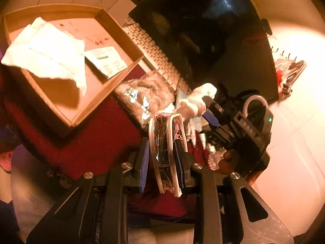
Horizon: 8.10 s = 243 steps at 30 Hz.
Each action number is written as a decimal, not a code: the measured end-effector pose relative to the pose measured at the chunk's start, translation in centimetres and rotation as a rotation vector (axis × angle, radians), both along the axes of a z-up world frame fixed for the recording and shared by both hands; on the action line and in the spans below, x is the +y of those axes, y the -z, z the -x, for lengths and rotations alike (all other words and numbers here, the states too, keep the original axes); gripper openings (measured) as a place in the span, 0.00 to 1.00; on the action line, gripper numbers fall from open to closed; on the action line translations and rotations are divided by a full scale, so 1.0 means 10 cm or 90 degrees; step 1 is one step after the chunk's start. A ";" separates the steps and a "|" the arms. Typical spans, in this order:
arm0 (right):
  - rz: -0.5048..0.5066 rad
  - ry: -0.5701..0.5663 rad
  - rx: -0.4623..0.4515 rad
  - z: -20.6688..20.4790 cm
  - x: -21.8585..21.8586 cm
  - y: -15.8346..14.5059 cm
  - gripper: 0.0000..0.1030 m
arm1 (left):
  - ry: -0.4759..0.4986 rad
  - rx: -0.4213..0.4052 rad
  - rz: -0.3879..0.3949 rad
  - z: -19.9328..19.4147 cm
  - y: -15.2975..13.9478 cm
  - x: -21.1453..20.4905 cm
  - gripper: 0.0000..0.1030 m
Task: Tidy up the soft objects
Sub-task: 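Carry the pouch and towel into the cardboard tray and open both grippers, then grasp the green medicine sachet with the left gripper while the right grasps the blue sachet, then carry both sachets over the cardboard tray and lower them inside, then open both grippers and return them toward the remaining items on the cloth, then grasp the white-green sachet with the left gripper while the right grasps the green-print sachet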
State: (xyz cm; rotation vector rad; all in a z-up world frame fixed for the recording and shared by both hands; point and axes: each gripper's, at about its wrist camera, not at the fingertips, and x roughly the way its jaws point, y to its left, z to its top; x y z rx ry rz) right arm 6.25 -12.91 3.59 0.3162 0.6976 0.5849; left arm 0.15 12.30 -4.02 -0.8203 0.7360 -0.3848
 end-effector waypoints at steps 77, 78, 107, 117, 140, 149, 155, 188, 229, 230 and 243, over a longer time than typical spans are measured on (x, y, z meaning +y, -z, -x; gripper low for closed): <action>0.039 0.035 0.075 -0.42 -0.80 0.12 0.57 | 0.024 0.037 -0.221 -0.55 -0.24 -0.61 0.59; 0.047 0.032 0.085 -0.48 -0.78 0.19 0.57 | 0.025 0.037 -0.221 -0.57 -0.23 -0.63 0.59; 0.205 0.003 0.050 -0.43 -0.53 0.49 0.54 | 0.218 0.015 -0.496 -1.40 0.19 -1.79 0.59; 0.173 0.013 0.042 -0.43 -0.61 0.43 0.36 | 0.168 0.025 -0.450 -1.31 0.18 -1.61 0.26; -0.058 -0.036 0.027 -0.36 -0.83 0.30 0.37 | 0.074 -0.004 -0.125 -0.91 -0.11 -0.75 0.26; -0.046 -0.115 -0.001 -0.21 -0.60 0.24 0.37 | -0.007 -0.025 -0.094 -0.67 -0.30 -0.29 0.26; -0.029 -0.132 0.021 -0.16 -0.33 0.08 0.37 | -0.090 -0.043 -0.143 -0.50 -0.55 0.14 0.26; 0.062 -0.063 0.083 -1.01 1.34 0.34 0.44 | -0.109 0.162 -0.324 -2.12 -0.17 0.93 0.29; 0.030 -0.135 0.073 -0.33 -0.64 0.30 0.60 | 0.092 0.144 -0.266 -0.95 0.21 -1.17 0.42; 0.045 -0.142 0.066 -0.31 -0.57 0.30 0.60 | 0.086 0.148 -0.273 -0.94 0.21 -1.16 0.31; 0.174 -0.134 0.069 -0.26 -0.28 0.55 0.39 | 0.087 0.097 -0.204 -0.77 0.09 -1.01 0.16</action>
